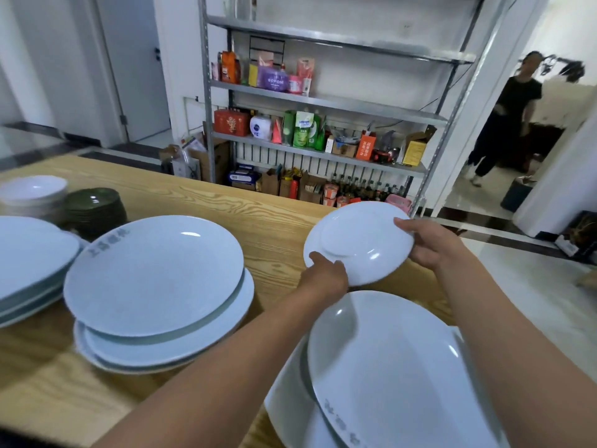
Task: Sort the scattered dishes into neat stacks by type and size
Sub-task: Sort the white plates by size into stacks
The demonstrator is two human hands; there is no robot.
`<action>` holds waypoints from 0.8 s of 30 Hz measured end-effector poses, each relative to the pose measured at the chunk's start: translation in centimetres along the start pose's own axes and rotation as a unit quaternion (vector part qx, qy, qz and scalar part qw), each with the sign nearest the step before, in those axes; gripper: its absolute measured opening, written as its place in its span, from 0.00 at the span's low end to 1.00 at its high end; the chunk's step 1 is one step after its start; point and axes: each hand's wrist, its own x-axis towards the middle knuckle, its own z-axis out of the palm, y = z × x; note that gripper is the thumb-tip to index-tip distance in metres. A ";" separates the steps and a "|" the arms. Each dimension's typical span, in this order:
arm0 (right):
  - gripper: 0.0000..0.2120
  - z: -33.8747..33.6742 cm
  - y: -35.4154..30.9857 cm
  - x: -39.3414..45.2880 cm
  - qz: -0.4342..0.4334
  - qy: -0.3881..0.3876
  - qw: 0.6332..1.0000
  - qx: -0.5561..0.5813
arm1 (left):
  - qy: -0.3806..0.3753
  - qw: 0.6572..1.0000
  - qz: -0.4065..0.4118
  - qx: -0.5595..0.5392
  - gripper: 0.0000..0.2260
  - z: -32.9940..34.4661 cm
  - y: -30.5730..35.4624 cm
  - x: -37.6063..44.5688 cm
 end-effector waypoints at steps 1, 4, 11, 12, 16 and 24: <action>0.18 0.7 -0.5 -0.8 -0.017 -0.004 1.000 0.009 | 0.002 1.000 0.017 -0.019 0.25 -0.3 0.2 -0.5; 0.13 3.3 -1.8 -3.5 -0.060 -0.027 0.998 0.001 | 0.008 0.991 0.129 -0.020 0.31 -1.7 1.3 -2.8; 0.06 10.2 -2.5 -12.2 -0.280 -0.049 0.947 -0.150 | 0.205 0.900 0.372 0.101 0.37 -8.4 1.0 -9.4; 0.07 10.9 -2.2 -13.4 -0.325 -0.054 0.922 -0.204 | 0.239 0.887 0.380 0.113 0.39 -9.6 0.5 -10.1; 0.06 13.2 -0.6 -17.7 -0.487 -0.031 0.730 -0.479 | 0.369 0.823 0.377 0.211 0.43 -15.0 -1.7 -13.8; 0.04 14.9 2.9 -20.1 -0.673 -0.032 0.511 -0.533 | 0.302 0.788 0.325 0.426 0.28 -21.0 -5.5 -17.0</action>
